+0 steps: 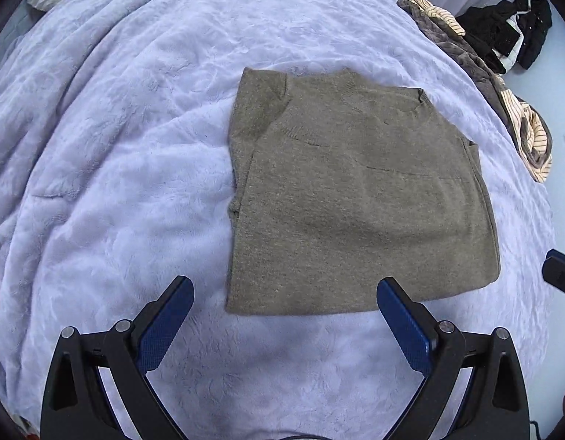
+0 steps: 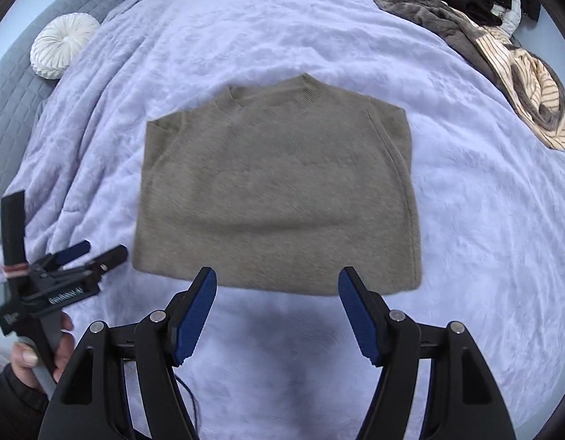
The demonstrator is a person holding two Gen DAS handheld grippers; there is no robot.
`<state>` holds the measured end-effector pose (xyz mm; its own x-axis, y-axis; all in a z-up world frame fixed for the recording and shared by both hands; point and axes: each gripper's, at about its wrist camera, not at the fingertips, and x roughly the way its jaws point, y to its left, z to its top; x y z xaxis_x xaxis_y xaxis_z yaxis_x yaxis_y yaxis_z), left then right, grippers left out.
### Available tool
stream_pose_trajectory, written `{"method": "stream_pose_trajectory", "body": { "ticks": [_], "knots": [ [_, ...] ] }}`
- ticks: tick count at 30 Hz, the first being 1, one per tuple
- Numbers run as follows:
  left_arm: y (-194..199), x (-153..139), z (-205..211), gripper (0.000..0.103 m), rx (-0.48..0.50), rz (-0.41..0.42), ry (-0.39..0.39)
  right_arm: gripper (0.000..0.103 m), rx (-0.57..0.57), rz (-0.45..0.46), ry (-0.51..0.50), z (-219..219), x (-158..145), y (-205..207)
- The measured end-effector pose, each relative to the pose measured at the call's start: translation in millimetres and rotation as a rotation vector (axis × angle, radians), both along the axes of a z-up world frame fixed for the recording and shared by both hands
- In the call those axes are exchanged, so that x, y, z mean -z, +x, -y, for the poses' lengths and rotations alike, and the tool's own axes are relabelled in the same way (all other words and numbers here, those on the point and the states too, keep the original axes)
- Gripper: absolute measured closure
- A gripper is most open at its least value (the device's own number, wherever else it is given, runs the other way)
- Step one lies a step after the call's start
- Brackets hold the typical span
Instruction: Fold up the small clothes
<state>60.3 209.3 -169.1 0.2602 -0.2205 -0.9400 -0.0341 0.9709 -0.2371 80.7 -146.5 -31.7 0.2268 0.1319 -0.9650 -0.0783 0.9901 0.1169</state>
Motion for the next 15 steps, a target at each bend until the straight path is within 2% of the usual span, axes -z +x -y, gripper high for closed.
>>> {"method": "stream_pose_trajectory", "body": {
  "ticks": [1,5,7,11,13,15],
  "knots": [
    [3,6,-7,0.002,-0.006,-0.009,-0.032,0.031,-0.003,0.0,-0.007,-6,-1,4],
    [14,46,-42,0.003,-0.061,-0.095,-0.249,0.031,-0.018,-0.002,-0.024,-28,0,17],
    [16,55,-53,0.003,-0.067,-0.1,-0.317,0.031,-0.029,-0.003,-0.03,-37,0,19],
    [17,81,-70,0.003,-0.088,-0.133,-0.525,0.031,-0.061,-0.019,-0.049,-55,6,18],
    [19,102,-74,0.003,-0.116,-0.177,-0.543,0.031,-0.078,-0.034,-0.061,-62,11,17],
    [21,117,-73,0.003,-0.129,-0.207,-0.599,0.031,-0.094,-0.053,-0.069,-69,17,17]
  ]
}}
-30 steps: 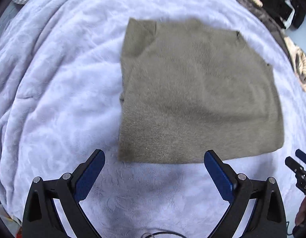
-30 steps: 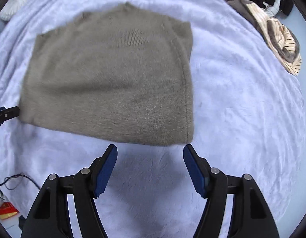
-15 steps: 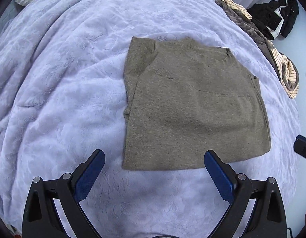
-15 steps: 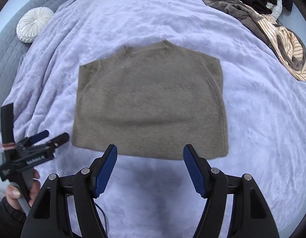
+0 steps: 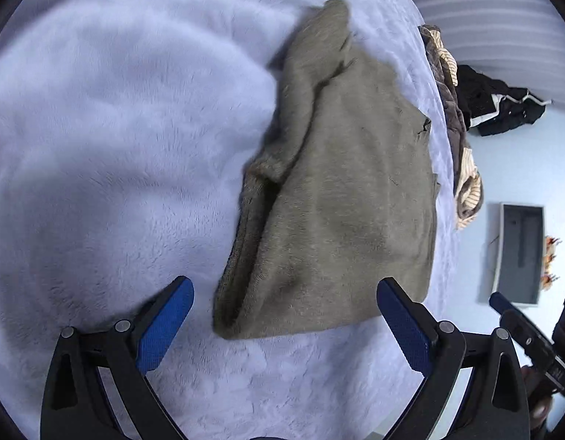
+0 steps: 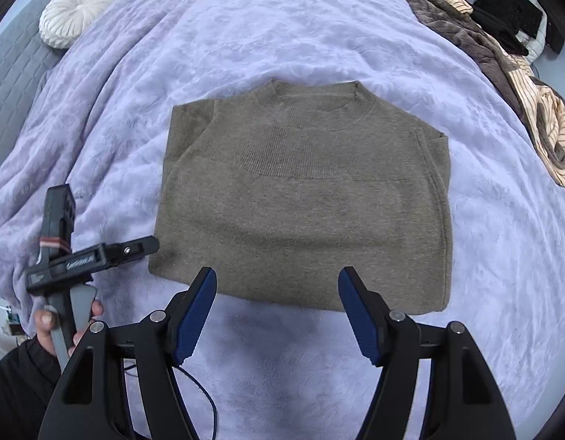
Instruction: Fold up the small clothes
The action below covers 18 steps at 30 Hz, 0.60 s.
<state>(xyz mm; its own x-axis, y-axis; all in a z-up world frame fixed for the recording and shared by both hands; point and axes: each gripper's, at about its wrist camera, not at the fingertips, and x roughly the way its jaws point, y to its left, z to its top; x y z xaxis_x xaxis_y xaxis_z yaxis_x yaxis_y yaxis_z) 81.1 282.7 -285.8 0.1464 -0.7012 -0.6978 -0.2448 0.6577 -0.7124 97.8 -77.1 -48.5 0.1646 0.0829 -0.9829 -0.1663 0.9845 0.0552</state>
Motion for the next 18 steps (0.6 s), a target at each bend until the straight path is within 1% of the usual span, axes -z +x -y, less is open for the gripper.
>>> {"method": "stream_pose_trajectory", "body": {
  "ticks": [1,3,7,8,9,10,11,12,13,14,15,17,18],
  "knots": [
    [1,7,3,0.003,-0.012,-0.012,-0.036,0.031,-0.007,-0.008,0.0,-4,2,1],
    [6,16,10,0.003,-0.024,-0.017,-0.065,0.031,-0.02,-0.019,-0.002,-10,6,3],
    [16,21,24,0.004,-0.052,-0.015,-0.046,0.031,-0.039,-0.037,-0.001,-23,9,19],
    [17,17,27,0.01,-0.053,0.002,-0.045,0.031,-0.045,-0.038,0.003,-27,9,28],
    [17,14,30,0.043,-0.04,0.018,-0.054,0.031,-0.05,-0.04,0.01,-32,10,36],
    [19,14,37,0.07,-0.012,0.014,-0.065,0.031,-0.054,-0.043,0.017,-37,11,44],
    [20,16,42,0.073,0.006,0.007,-0.061,0.031,-0.058,-0.048,0.024,-43,14,52],
    [21,18,46,0.073,0.02,0.007,-0.042,0.031,-0.064,-0.054,0.027,-50,19,61],
    [21,21,48,0.074,0.023,0.005,-0.04,0.031,-0.071,-0.066,0.028,-58,26,71],
    [21,25,47,0.075,0.014,-0.005,-0.058,0.031,-0.076,-0.084,0.028,-68,35,82],
    [22,26,45,0.082,0.004,-0.007,-0.072,0.031,-0.075,-0.101,0.029,-76,44,92],
    [23,22,42,0.084,-0.009,0.012,-0.078,0.031,-0.067,-0.145,0.049,-95,66,115],
    [22,18,43,0.087,-0.01,0.03,-0.075,0.031,-0.057,-0.165,0.059,-104,76,125]
  ]
}}
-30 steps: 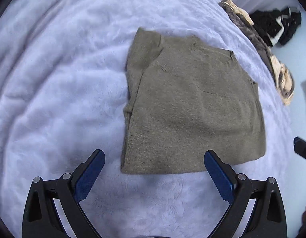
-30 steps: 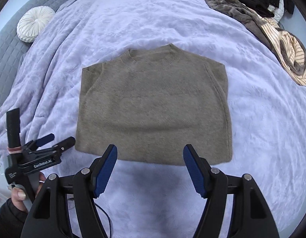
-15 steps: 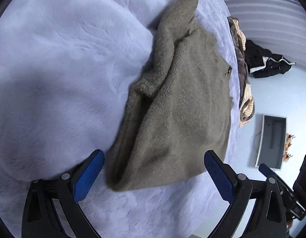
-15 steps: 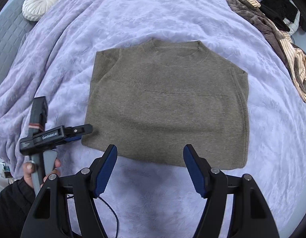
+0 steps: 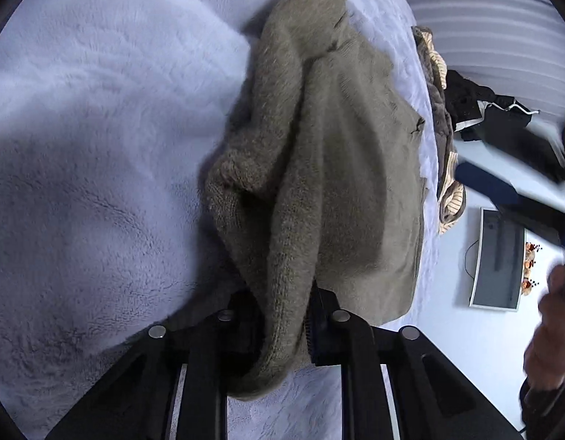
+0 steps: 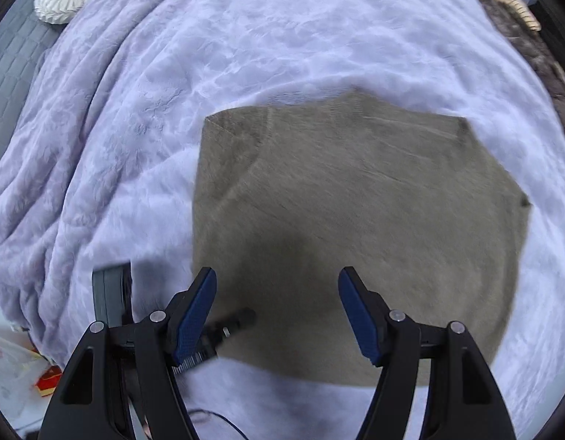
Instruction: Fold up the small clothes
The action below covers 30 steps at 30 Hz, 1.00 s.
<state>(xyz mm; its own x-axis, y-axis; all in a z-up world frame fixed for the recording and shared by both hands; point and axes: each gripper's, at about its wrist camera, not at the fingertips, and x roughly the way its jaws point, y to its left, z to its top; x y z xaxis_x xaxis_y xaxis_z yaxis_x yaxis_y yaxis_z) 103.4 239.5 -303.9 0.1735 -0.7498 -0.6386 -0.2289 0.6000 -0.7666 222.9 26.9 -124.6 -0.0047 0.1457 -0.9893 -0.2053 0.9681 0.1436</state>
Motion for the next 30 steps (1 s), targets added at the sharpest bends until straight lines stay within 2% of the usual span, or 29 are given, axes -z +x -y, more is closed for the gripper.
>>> {"method": "stream_pose_trajectory", "body": {
  "ticks": [3,6,10,14,16,17,18,20,22,23,26,27,30],
  "knots": [
    [-2,-3,3,0.087,-0.012,0.02,0.01,0.031,0.062,-0.081,0.044,-23,34,27],
    [-3,1,4,0.087,-0.04,0.004,-0.001,0.031,0.094,-0.111,0.011,-45,59,40],
    [-1,3,10,0.087,-0.041,0.011,0.022,0.03,0.037,-0.117,-0.1,-79,81,39],
    [0,-2,22,0.087,0.003,0.04,0.094,0.031,-0.057,-0.093,-0.342,-102,106,35],
    [1,-1,27,0.086,0.014,0.043,0.116,0.034,-0.069,-0.088,-0.346,-104,108,32],
    [2,-2,29,0.086,0.015,0.05,0.123,0.055,-0.077,-0.082,-0.339,-104,105,31],
    [2,-2,31,0.084,0.017,0.056,0.13,0.081,-0.081,-0.074,-0.333,-103,102,31],
    [4,-2,34,0.078,0.015,0.048,0.126,0.085,-0.064,-0.085,-0.248,-90,92,32],
    [7,1,33,0.057,0.003,0.032,0.071,0.087,-0.055,-0.087,-0.168,-74,81,32],
    [9,0,33,0.05,-0.001,0.032,0.037,0.087,-0.046,-0.084,-0.132,-67,76,31],
    [2,-10,24,0.017,-0.011,0.064,0.031,0.087,-0.011,-0.058,-0.026,-49,56,25],
    [-1,-14,22,0.0,-0.017,0.074,0.036,0.087,-0.002,-0.043,0.004,-43,49,23],
    [-9,-15,17,0.0,-0.024,0.085,0.029,0.087,0.011,-0.022,0.056,-32,36,16]
  ]
}}
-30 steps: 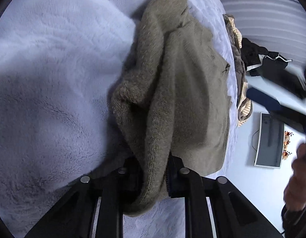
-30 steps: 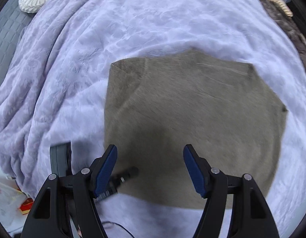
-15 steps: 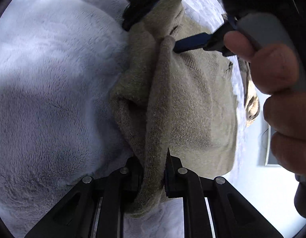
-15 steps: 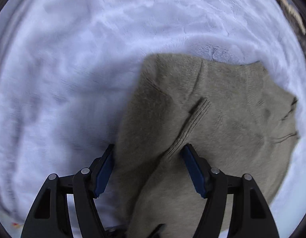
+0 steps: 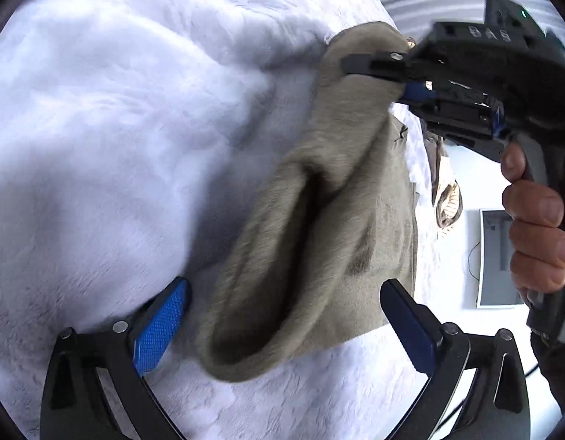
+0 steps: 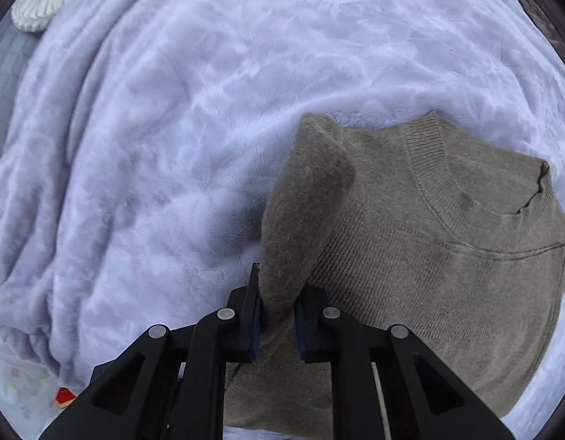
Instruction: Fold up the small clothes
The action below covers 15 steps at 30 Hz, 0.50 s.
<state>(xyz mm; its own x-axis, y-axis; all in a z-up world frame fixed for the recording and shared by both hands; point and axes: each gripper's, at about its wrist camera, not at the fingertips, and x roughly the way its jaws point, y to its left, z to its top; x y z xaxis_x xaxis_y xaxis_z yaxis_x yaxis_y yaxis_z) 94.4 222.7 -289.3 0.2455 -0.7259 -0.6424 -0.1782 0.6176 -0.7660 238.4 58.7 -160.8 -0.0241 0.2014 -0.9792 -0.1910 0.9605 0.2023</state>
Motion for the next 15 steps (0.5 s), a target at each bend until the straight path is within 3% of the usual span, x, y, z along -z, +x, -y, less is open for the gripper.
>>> {"method": "stream_pose_trajectory", "body": {
  "ticks": [5,6,7,8,9,11,15],
  "knots": [
    [7,4,-2,0.0,-0.015,-0.003,0.014,0.087,0.023,-0.007,0.038,19,-7,6],
    [8,0,1,0.009,-0.02,0.013,0.032,0.087,0.02,-0.003,0.039,20,-9,7],
    [9,-5,4,0.047,-0.001,0.039,0.046,0.087,0.013,0.001,0.037,21,-13,9],
    [10,-9,15,0.073,0.057,0.054,0.05,0.087,0.003,0.008,0.031,21,-16,8],
    [11,-12,24,0.089,0.093,0.049,0.057,0.087,0.002,0.012,0.03,23,-18,9],
    [10,-24,38,0.089,0.118,0.071,0.149,0.087,0.008,0.006,0.033,27,-20,10],
    [15,-47,54,0.089,0.091,0.064,0.174,0.087,-0.009,0.02,0.028,35,-33,8]
  ]
}}
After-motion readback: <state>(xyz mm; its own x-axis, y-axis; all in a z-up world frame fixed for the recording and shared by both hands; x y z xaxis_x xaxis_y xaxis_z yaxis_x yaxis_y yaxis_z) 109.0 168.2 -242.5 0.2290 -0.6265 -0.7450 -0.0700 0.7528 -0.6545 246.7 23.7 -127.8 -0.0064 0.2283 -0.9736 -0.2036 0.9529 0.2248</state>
